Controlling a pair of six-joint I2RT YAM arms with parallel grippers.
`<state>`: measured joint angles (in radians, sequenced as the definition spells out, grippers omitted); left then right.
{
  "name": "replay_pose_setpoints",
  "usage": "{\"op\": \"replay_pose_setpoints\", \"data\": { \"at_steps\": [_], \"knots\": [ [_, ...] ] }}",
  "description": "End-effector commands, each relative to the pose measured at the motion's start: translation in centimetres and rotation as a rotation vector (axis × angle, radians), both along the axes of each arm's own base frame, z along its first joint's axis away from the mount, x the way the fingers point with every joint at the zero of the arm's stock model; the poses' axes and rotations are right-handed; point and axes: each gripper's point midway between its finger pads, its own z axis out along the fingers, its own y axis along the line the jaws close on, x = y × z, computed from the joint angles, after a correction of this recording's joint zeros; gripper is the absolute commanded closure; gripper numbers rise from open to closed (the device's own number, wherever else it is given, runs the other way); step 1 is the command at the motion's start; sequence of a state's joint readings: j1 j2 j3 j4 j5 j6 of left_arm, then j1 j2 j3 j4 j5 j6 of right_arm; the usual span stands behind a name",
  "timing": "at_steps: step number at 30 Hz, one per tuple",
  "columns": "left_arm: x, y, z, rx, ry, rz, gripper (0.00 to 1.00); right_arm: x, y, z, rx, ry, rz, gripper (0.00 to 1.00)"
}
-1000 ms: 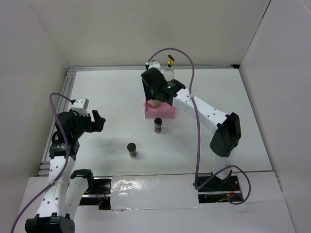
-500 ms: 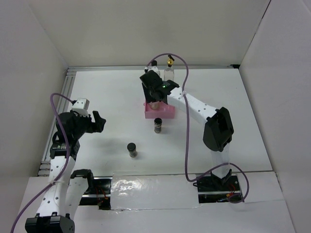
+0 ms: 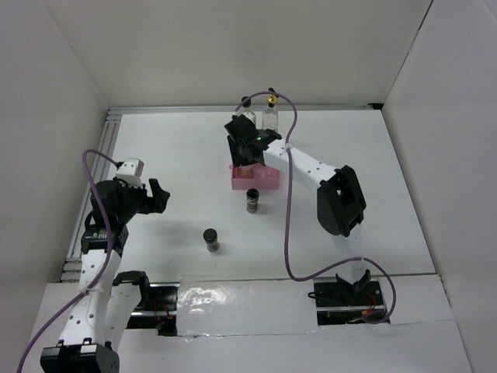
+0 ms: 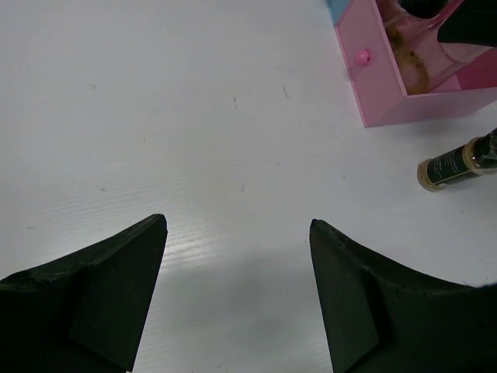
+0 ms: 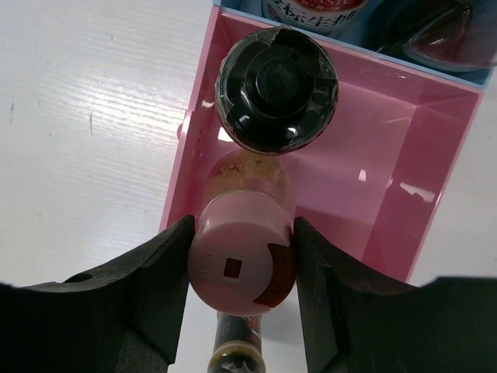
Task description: Organize the condiment bottles
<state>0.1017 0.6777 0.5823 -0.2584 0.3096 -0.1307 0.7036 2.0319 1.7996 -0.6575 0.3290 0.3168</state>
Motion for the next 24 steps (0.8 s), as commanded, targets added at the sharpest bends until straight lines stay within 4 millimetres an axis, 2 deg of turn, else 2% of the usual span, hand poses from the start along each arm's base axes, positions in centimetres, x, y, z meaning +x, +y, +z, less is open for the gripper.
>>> {"op": "replay_pose_setpoints", "data": {
  "at_steps": [1, 4, 8, 9, 11, 12, 14, 15, 17, 20, 24],
  "knots": [
    [0.5, 0.1, 0.8, 0.013, -0.049, -0.008, 0.13, 1.3, 0.6, -0.2, 0.042, -0.021, -0.016, 0.99],
    [0.5, 0.1, 0.7, 0.012, -0.049, -0.009, 0.14, 1.6, 0.8, -1.2, 0.031, 0.000, -0.011, 0.92],
    [0.5, 0.1, 0.7, 0.013, -0.049, -0.006, 0.13, 1.5, 0.9, -2.5, 0.011, 0.035, -0.002, 0.73],
    [0.5, 0.1, 0.7, 0.014, -0.047, -0.005, 0.13, 1.4, 0.9, -2.6, 0.010, 0.039, 0.001, 0.62],
    [0.4, 0.1, 0.7, 0.013, -0.048, -0.004, 0.13, 1.3, 1.0, -2.6, 0.013, 0.041, 0.002, 0.47],
    [0.4, 0.2, 0.7, 0.014, -0.048, -0.003, 0.13, 1.2, 0.9, -2.3, 0.017, 0.036, 0.002, 0.32],
    [0.4, 0.1, 0.8, 0.013, -0.050, -0.008, 0.13, 1.1, 1.0, -1.8, 0.018, 0.032, 0.007, 0.21],
    [0.4, 0.1, 0.7, 0.013, -0.049, -0.008, 0.13, 1.1, 0.9, -1.7, 0.018, 0.030, 0.008, 0.11],
    [0.4, 0.0, 0.8, 0.009, -0.050, -0.011, 0.13, 0.9, 0.8, -0.7, 0.020, 0.020, 0.012, 0.00],
    [0.5, -0.1, 1.0, 0.010, -0.054, -0.016, 0.13, 0.4, 0.6, 0.8, 0.022, 0.007, 0.018, 0.00],
    [0.6, -0.1, 1.2, 0.008, -0.057, -0.020, 0.13, -1.2, 0.2, 4.0, 0.016, -0.038, 0.022, 0.00]
  ]
}}
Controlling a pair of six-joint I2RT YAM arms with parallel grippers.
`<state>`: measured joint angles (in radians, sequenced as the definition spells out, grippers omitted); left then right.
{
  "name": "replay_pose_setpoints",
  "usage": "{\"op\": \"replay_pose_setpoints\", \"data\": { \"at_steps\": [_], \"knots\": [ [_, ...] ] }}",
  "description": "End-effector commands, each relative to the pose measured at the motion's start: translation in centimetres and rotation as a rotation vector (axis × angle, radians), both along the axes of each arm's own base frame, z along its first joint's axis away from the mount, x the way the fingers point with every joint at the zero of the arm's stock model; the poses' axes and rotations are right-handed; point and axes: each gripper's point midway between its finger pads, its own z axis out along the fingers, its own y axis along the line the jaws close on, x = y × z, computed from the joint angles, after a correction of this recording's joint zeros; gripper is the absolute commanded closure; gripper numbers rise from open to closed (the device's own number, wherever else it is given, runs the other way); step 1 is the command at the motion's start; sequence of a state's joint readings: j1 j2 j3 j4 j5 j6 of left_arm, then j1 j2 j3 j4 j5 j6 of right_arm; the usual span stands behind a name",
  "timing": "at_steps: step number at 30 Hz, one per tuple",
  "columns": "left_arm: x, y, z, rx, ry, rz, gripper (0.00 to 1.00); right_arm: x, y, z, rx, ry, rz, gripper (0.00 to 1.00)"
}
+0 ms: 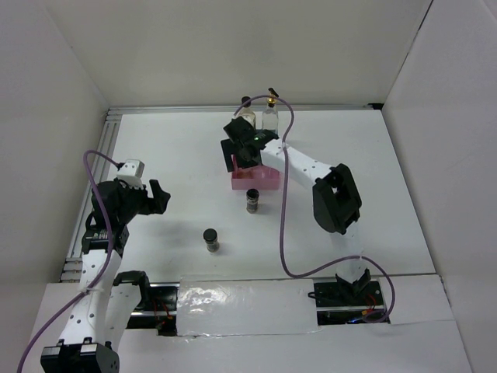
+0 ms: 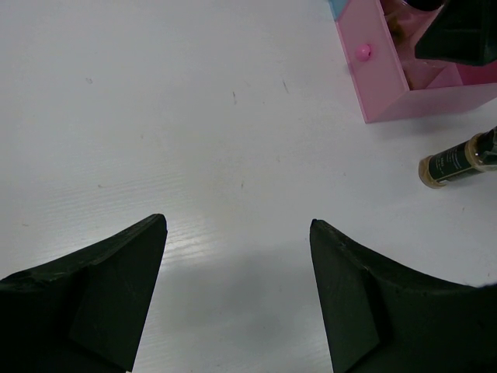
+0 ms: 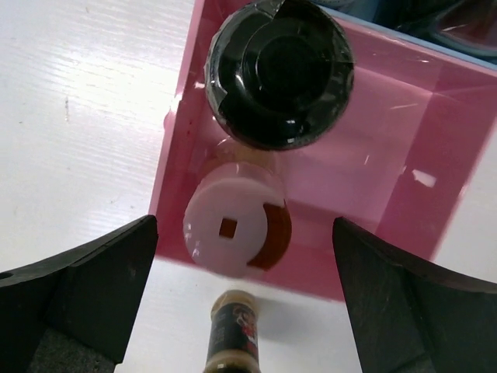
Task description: Organize the condiment bottles
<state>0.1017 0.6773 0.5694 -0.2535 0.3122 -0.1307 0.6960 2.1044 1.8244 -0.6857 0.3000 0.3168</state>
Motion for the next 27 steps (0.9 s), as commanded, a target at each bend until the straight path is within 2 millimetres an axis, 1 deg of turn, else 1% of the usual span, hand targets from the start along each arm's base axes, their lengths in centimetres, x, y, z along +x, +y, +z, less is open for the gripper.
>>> {"op": "replay_pose_setpoints", "data": {
  "at_steps": [1, 2, 3, 4, 5, 6, 7, 8, 9, 13, 15, 20, 23, 24, 26, 27],
  "knots": [
    [0.6, -0.1, 1.6, 0.009, -0.064, -0.017, 0.13, -2.5, 0.2, 8.4, 0.052, -0.128, 0.026, 0.00],
    [0.6, -0.1, 1.7, 0.010, -0.064, -0.019, 0.13, -3.1, 0.0, 9.0, 0.049, -0.142, 0.025, 0.00],
    [0.6, 0.0, 1.7, 0.013, -0.066, -0.016, 0.13, -3.9, -0.6, 8.4, 0.020, -0.137, 0.020, 0.00],
    [0.6, 0.0, 1.6, 0.014, -0.064, -0.016, 0.13, -4.8, -0.9, 9.5, 0.041, -0.152, 0.015, 0.00],
    [0.6, 0.0, 1.6, 0.014, -0.064, -0.016, 0.13, -5.8, -0.6, 9.3, 0.039, -0.143, 0.026, 0.00],
    [0.6, 0.0, 1.6, 0.014, -0.062, -0.015, 0.13, -6.6, -0.5, 8.9, 0.052, -0.120, 0.035, 0.00],
    [0.6, -0.1, 1.6, 0.013, -0.062, -0.018, 0.13, -7.7, -0.7, 7.6, 0.049, -0.080, 0.033, 0.01],
    [0.6, -0.1, 1.6, 0.013, -0.062, -0.019, 0.13, -8.4, -0.6, 7.1, 0.058, -0.057, 0.043, 0.02],
    [0.6, -0.1, 1.6, 0.010, -0.060, -0.020, 0.14, -9.5, -0.4, 6.1, 0.066, -0.017, 0.063, 0.02],
    [0.5, -0.3, 1.6, 0.002, -0.057, -0.028, 0.14, -11.1, -0.9, 4.1, 0.052, 0.035, 0.036, 0.02],
    [0.5, -0.4, 1.6, 0.001, -0.056, -0.028, 0.14, -11.6, -1.4, 3.3, 0.040, 0.052, 0.020, 0.02],
    [0.4, -0.4, 1.6, -0.003, -0.056, -0.028, 0.13, -11.8, -1.5, 1.4, 0.037, 0.061, 0.014, 0.08],
    [0.4, -0.4, 1.6, -0.006, -0.054, -0.026, 0.13, -11.4, -1.4, 0.6, 0.025, 0.063, 0.012, 0.14],
    [0.3, -0.4, 1.6, -0.005, -0.054, -0.027, 0.13, -11.3, -1.4, 0.3, 0.014, 0.064, 0.009, 0.19],
    [0.3, -0.4, 1.6, -0.004, -0.054, -0.026, 0.13, -10.9, -1.5, 0.1, 0.008, 0.050, -0.001, 0.22],
    [0.3, -0.4, 1.5, -0.004, -0.052, -0.022, 0.13, -10.8, -1.3, 0.0, 0.009, 0.050, 0.005, 0.26]
  ]
}}
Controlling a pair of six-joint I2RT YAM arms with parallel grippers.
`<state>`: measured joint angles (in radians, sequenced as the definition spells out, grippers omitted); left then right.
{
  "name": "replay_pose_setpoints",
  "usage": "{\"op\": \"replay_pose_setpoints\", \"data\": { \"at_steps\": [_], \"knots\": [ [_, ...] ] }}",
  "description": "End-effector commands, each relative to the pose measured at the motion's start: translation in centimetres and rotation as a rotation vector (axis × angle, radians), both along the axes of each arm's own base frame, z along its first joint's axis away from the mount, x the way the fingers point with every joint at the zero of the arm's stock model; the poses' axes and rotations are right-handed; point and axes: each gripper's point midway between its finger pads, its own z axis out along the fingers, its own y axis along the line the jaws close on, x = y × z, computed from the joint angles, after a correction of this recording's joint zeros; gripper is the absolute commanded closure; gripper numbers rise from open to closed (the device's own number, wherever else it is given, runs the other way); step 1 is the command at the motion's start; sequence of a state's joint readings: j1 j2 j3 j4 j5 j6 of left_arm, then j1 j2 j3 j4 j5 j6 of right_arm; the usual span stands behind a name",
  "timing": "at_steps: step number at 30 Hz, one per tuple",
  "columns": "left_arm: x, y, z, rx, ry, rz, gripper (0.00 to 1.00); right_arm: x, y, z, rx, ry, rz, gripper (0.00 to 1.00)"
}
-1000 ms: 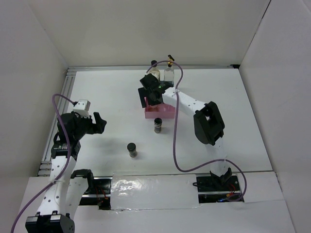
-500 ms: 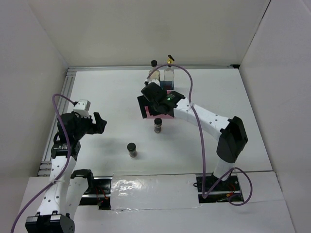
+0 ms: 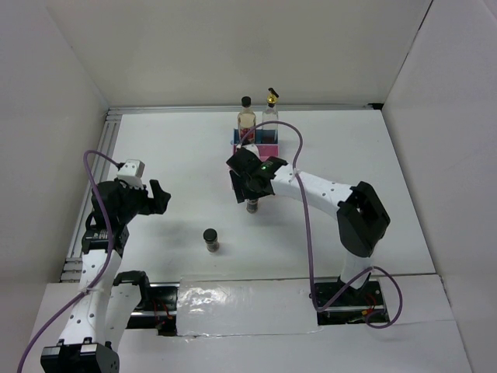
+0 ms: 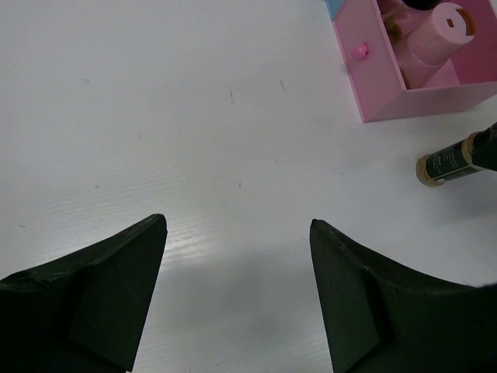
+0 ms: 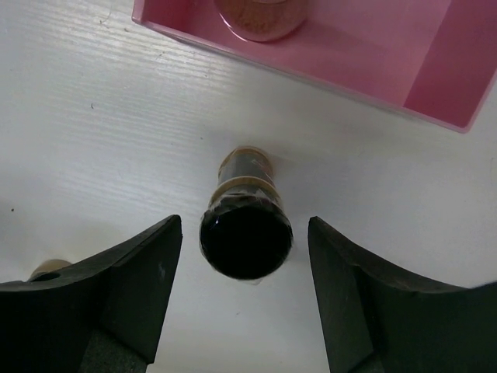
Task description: Organize the condiment bottles
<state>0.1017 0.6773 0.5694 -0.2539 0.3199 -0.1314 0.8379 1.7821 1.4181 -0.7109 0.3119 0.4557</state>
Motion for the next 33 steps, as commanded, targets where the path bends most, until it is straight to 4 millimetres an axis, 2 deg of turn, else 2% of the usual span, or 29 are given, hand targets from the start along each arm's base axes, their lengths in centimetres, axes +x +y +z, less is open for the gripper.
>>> {"op": "replay_pose_setpoints", "data": {
  "at_steps": [1, 3, 7, 10, 11, 12, 15, 19, 21, 22, 23, 26, 27, 30, 33],
  "knots": [
    [0.4, -0.3, 1.5, -0.003, -0.052, -0.016, 0.13, 1.1, 0.7, -0.3, 0.014, -0.032, -0.015, 0.28],
    [0.3, -0.3, 1.4, -0.004, -0.050, -0.016, 0.13, 1.1, 1.2, -0.4, 0.026, -0.029, -0.004, 0.37],
    [0.4, -0.2, 1.4, -0.001, -0.054, -0.013, 0.13, 1.3, 0.9, -0.9, 0.011, -0.035, -0.019, 0.49],
    [0.4, -0.1, 1.3, 0.002, -0.050, -0.012, 0.13, 1.4, 0.6, -1.0, -0.008, -0.041, -0.022, 0.71],
    [0.4, -0.1, 1.2, 0.002, -0.048, -0.012, 0.13, 1.4, 0.7, -0.6, -0.010, -0.045, -0.006, 0.77],
    [0.4, -0.1, 1.2, 0.003, -0.050, -0.014, 0.13, 1.5, 0.8, -0.1, -0.007, -0.053, 0.004, 0.87],
    [0.4, -0.2, 1.1, 0.002, -0.046, -0.015, 0.13, 1.1, 1.8, 2.2, 0.002, -0.082, 0.086, 0.99],
    [0.5, -0.1, 1.0, 0.007, -0.045, -0.016, 0.13, 1.7, 2.4, 8.1, 0.051, -0.143, 0.183, 1.00],
    [0.6, 0.0, 0.9, 0.010, -0.046, -0.014, 0.13, 3.2, 1.4, 11.1, 0.095, -0.177, 0.156, 1.00],
    [0.7, 0.0, 1.0, 0.011, -0.049, -0.014, 0.13, 3.7, 0.3, 11.7, 0.087, -0.174, 0.133, 1.00],
    [0.7, 0.0, 1.0, 0.013, -0.051, -0.013, 0.13, 4.9, -1.3, 12.1, 0.085, -0.179, 0.086, 1.00],
    [0.8, 0.0, 1.1, 0.013, -0.052, -0.013, 0.13, 6.8, -3.6, 13.0, 0.083, -0.202, 0.007, 1.00],
    [0.8, 0.0, 1.1, 0.013, -0.052, -0.013, 0.13, 8.1, -4.7, 13.0, 0.092, -0.205, -0.025, 1.00],
    [0.8, 0.0, 1.1, 0.015, -0.050, -0.012, 0.13, 10.2, -5.2, 12.9, 0.111, -0.227, -0.042, 1.00],
    [0.8, 0.1, 1.1, 0.018, -0.048, -0.008, 0.13, 11.9, -4.7, 12.6, 0.099, -0.257, -0.023, 1.00]
  ]
}}
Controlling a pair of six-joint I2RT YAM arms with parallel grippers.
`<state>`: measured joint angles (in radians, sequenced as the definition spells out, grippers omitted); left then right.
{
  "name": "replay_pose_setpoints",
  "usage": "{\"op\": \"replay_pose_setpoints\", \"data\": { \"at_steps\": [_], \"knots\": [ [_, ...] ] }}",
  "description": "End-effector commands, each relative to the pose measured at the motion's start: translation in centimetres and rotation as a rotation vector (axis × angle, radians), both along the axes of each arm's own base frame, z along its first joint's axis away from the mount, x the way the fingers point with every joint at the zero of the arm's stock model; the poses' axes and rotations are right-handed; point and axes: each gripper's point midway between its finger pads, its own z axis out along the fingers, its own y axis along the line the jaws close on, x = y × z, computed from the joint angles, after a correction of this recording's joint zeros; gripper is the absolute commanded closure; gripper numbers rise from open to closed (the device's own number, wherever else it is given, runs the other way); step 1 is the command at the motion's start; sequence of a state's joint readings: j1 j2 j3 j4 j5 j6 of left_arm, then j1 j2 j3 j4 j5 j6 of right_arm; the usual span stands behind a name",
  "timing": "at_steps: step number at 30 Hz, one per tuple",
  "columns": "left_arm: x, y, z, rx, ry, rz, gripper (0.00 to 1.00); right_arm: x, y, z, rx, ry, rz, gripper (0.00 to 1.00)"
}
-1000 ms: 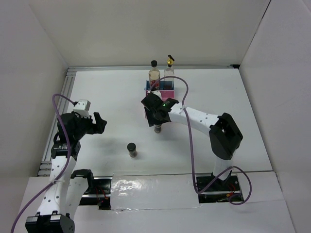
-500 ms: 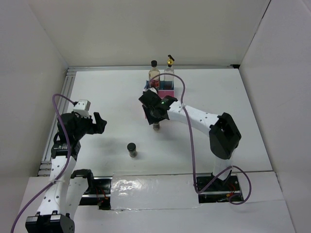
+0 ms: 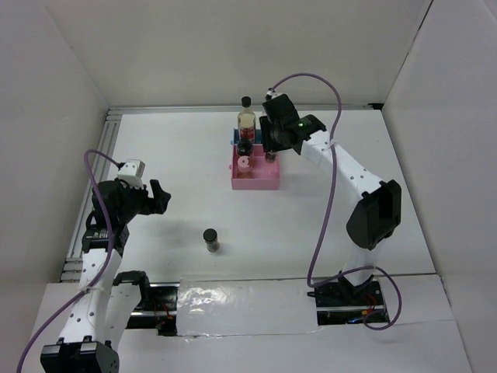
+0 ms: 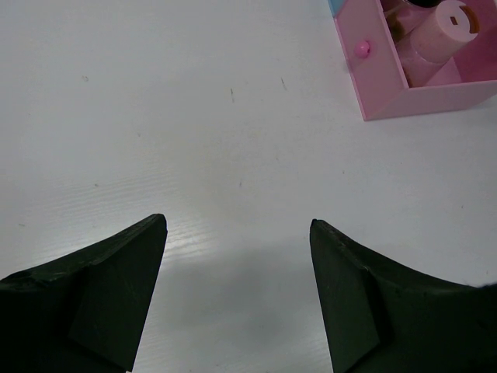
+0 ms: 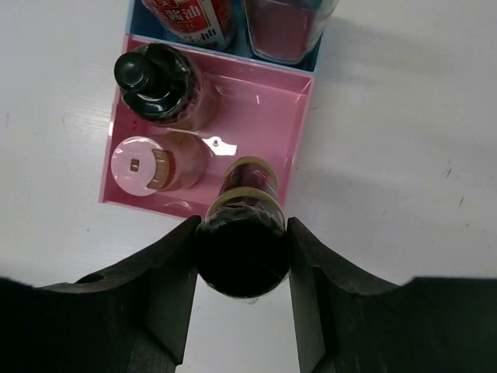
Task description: Organize the condiment bottles
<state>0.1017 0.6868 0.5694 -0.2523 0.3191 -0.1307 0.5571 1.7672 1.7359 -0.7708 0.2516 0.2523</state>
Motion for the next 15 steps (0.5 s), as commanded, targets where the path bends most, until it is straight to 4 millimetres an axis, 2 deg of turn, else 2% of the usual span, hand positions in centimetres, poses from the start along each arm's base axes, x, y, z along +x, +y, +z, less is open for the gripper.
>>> {"op": "replay_pose_setpoints", "data": {
  "at_steps": [1, 3, 6, 7, 9, 10, 11, 15],
  "knots": [
    [0.7, 0.1, 1.5, 0.018, -0.061, -0.011, 0.14, 1.7, 1.9, 1.2, -0.007, -0.065, 0.057, 1.00],
    [0.8, 0.1, 1.4, 0.019, -0.058, -0.010, 0.13, 2.8, 1.9, 1.4, -0.016, -0.091, 0.044, 1.00],
    [0.8, 0.2, 1.4, 0.021, -0.056, -0.004, 0.13, 4.3, 2.0, 0.4, -0.037, -0.100, 0.027, 1.00],
    [0.8, 0.2, 1.4, 0.020, -0.055, -0.005, 0.13, 4.8, 1.7, -0.7, -0.060, -0.091, 0.008, 1.00],
    [0.7, 0.2, 1.3, 0.019, -0.053, -0.005, 0.13, 5.6, 1.4, -1.4, -0.088, -0.091, -0.020, 1.00],
    [0.8, 0.2, 1.5, 0.017, -0.056, -0.003, 0.13, 6.0, 1.3, -2.7, -0.111, -0.070, -0.030, 1.00],
    [0.7, 0.1, 1.3, 0.017, -0.051, -0.006, 0.13, 6.4, 1.0, -2.7, -0.116, -0.070, -0.043, 1.00],
    [0.7, 0.2, 1.3, 0.019, -0.050, -0.003, 0.13, 7.1, 1.6, -4.8, -0.097, -0.040, -0.026, 1.00]
  ]
}}
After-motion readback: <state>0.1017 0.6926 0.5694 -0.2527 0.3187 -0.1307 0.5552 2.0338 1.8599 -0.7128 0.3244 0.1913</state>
